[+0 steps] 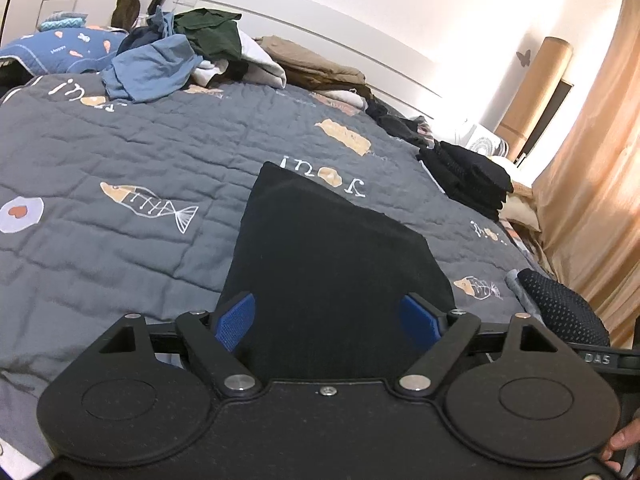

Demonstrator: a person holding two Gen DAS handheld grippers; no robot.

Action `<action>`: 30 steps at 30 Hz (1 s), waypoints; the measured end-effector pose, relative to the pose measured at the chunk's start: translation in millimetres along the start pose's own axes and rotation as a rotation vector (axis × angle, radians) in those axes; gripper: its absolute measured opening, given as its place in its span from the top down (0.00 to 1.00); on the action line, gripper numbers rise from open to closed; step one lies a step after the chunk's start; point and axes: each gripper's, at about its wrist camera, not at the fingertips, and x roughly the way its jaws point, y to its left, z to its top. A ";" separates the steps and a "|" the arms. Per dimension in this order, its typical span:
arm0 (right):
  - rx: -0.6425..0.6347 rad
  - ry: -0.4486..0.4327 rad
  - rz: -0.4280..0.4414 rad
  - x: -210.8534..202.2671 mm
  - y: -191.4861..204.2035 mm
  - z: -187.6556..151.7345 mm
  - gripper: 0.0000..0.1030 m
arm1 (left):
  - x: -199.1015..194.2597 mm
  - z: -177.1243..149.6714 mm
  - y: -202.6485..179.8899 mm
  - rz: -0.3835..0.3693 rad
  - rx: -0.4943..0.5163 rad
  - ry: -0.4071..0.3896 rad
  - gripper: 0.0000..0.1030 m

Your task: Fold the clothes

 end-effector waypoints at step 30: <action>0.205 0.032 0.083 -3.8 -64.3 11.3 0.35 | 0.7 -33.5 47.7 -0.081 -0.066 -0.044 0.15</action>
